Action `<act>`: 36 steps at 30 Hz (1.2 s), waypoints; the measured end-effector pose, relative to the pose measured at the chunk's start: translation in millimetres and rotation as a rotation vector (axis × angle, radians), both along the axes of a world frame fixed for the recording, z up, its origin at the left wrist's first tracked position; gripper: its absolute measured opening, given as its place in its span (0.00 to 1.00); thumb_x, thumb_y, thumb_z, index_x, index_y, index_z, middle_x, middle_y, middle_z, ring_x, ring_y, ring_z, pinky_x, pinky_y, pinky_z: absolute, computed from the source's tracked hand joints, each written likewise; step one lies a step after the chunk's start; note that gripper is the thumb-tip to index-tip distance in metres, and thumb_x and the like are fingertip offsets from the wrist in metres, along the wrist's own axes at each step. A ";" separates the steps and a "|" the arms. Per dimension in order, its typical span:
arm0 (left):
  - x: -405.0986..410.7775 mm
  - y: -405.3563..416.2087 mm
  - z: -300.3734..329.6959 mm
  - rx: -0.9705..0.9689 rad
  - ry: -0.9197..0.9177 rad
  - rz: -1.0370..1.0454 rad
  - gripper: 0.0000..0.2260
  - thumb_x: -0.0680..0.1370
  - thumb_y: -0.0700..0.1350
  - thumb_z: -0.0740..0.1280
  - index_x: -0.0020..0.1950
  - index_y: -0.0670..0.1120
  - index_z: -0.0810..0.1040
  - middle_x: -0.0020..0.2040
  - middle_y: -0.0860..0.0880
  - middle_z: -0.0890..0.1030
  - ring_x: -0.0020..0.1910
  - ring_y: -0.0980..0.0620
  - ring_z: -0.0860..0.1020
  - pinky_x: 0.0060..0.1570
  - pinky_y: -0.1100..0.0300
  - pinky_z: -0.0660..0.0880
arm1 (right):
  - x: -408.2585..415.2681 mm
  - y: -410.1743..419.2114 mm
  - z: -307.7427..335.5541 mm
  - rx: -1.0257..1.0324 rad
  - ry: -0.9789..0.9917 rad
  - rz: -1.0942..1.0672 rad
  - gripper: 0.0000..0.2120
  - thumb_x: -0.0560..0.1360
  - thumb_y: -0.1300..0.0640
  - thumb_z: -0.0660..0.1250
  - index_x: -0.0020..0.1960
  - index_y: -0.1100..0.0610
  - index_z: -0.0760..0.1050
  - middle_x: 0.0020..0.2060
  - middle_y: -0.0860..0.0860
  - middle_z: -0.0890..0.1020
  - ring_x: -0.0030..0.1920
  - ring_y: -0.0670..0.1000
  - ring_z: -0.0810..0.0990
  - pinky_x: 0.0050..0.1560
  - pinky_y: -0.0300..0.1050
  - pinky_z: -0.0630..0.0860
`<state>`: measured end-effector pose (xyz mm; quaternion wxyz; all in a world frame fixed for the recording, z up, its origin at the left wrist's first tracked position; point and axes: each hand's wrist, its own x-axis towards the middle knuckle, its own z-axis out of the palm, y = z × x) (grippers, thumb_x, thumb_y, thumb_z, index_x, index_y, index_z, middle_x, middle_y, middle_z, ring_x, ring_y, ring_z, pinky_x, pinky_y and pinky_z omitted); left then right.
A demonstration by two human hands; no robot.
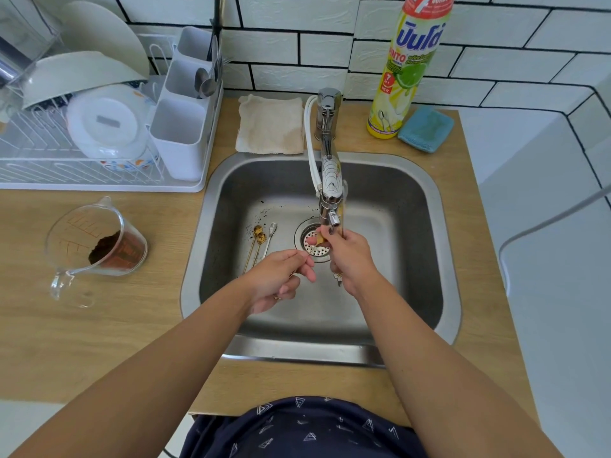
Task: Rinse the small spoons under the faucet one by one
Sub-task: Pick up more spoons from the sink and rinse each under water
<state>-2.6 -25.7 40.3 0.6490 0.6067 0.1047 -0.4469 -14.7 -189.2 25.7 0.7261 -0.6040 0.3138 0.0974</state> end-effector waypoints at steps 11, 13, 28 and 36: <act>1.6 3.5 -4.8 0.044 -0.029 0.025 0.07 0.81 0.44 0.66 0.53 0.42 0.81 0.48 0.44 0.87 0.28 0.53 0.77 0.25 0.65 0.71 | -3.8 -4.3 -1.8 -0.019 -0.090 0.064 0.10 0.77 0.47 0.73 0.51 0.53 0.83 0.44 0.49 0.89 0.22 0.42 0.67 0.23 0.36 0.62; 1.9 2.1 -6.6 0.085 -0.107 0.043 0.05 0.81 0.43 0.68 0.53 0.43 0.82 0.48 0.44 0.87 0.32 0.53 0.81 0.30 0.65 0.76 | -6.5 -4.5 -4.1 -0.063 -0.125 0.096 0.09 0.74 0.48 0.77 0.50 0.52 0.84 0.39 0.46 0.88 0.24 0.38 0.74 0.24 0.30 0.66; 2.9 -1.9 -7.6 0.203 -0.301 -0.035 0.06 0.82 0.44 0.67 0.50 0.44 0.82 0.43 0.48 0.86 0.22 0.54 0.70 0.22 0.65 0.65 | -11.7 0.3 -6.0 0.012 -0.044 0.133 0.06 0.81 0.52 0.70 0.52 0.52 0.84 0.35 0.44 0.86 0.24 0.45 0.60 0.23 0.39 0.59; 6.1 -28.0 -14.1 -0.027 -0.100 0.118 0.07 0.83 0.43 0.65 0.59 0.44 0.79 0.43 0.48 0.86 0.35 0.55 0.83 0.33 0.66 0.76 | -12.0 -32.4 -1.1 0.071 -0.065 -0.345 0.14 0.79 0.50 0.72 0.35 0.50 0.86 0.44 0.49 0.89 0.22 0.45 0.56 0.25 0.43 0.55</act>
